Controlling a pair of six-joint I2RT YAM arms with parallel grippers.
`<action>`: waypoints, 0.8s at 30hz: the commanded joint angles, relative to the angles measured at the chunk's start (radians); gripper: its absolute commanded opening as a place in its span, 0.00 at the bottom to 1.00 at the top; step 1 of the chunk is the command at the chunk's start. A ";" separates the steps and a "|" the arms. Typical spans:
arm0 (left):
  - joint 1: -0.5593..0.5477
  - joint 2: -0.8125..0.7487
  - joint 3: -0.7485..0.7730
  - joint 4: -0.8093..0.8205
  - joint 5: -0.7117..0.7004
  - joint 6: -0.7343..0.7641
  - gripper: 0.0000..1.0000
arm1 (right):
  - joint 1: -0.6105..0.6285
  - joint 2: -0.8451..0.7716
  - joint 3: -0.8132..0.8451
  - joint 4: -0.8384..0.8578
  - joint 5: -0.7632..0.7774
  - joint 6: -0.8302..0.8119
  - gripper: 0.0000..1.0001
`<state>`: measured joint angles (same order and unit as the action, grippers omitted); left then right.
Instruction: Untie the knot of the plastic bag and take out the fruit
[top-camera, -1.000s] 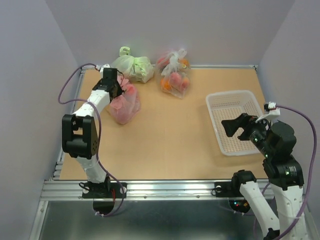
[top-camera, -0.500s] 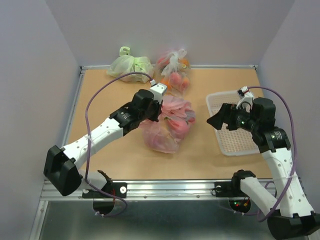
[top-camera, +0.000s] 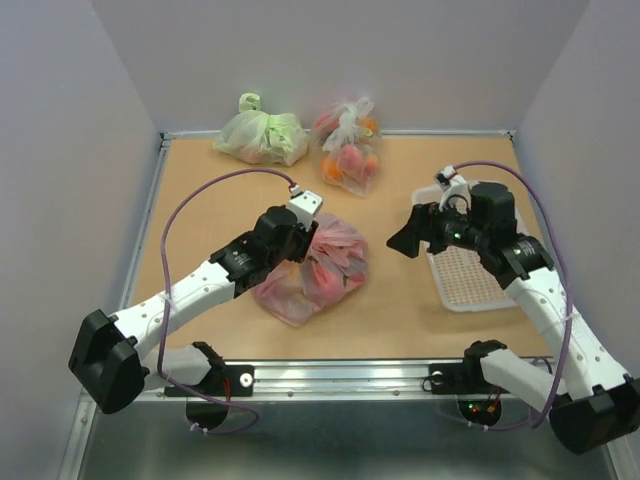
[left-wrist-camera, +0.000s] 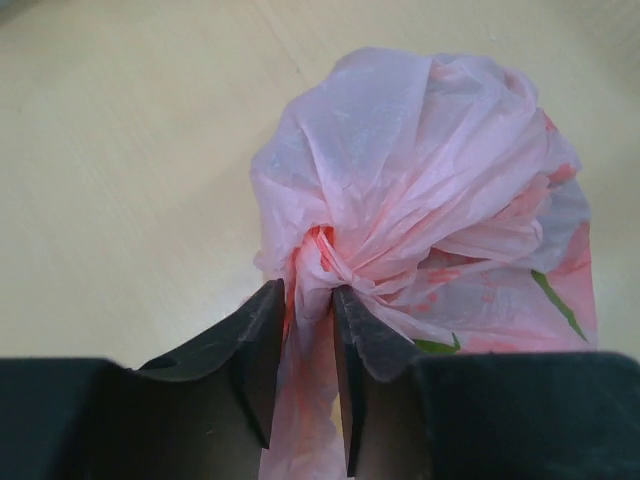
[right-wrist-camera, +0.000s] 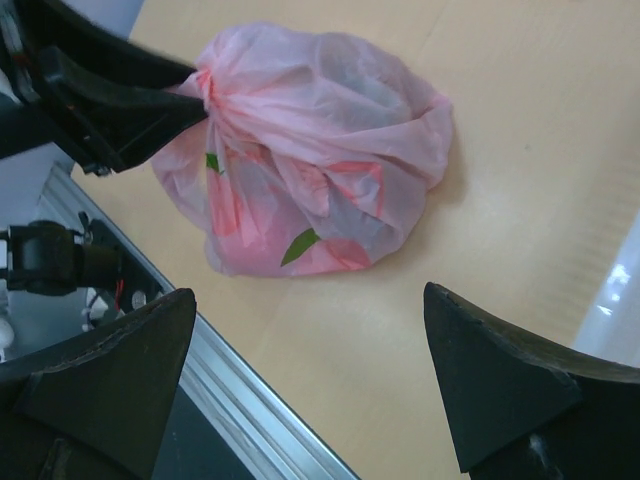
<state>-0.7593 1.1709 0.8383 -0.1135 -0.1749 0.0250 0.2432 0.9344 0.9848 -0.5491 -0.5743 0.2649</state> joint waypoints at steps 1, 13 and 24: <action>0.003 -0.039 0.090 0.094 -0.072 -0.055 0.62 | 0.174 0.088 0.061 0.092 0.158 -0.035 1.00; 0.000 -0.289 0.075 -0.256 -0.088 -0.692 0.73 | 0.403 0.507 0.383 0.130 0.386 -0.167 0.93; -0.011 -0.303 -0.079 -0.212 -0.060 -0.869 0.74 | 0.487 0.768 0.437 0.210 0.372 -0.168 0.87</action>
<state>-0.7631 0.8623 0.7921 -0.3679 -0.2501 -0.7471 0.7044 1.6630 1.3823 -0.4126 -0.2111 0.1078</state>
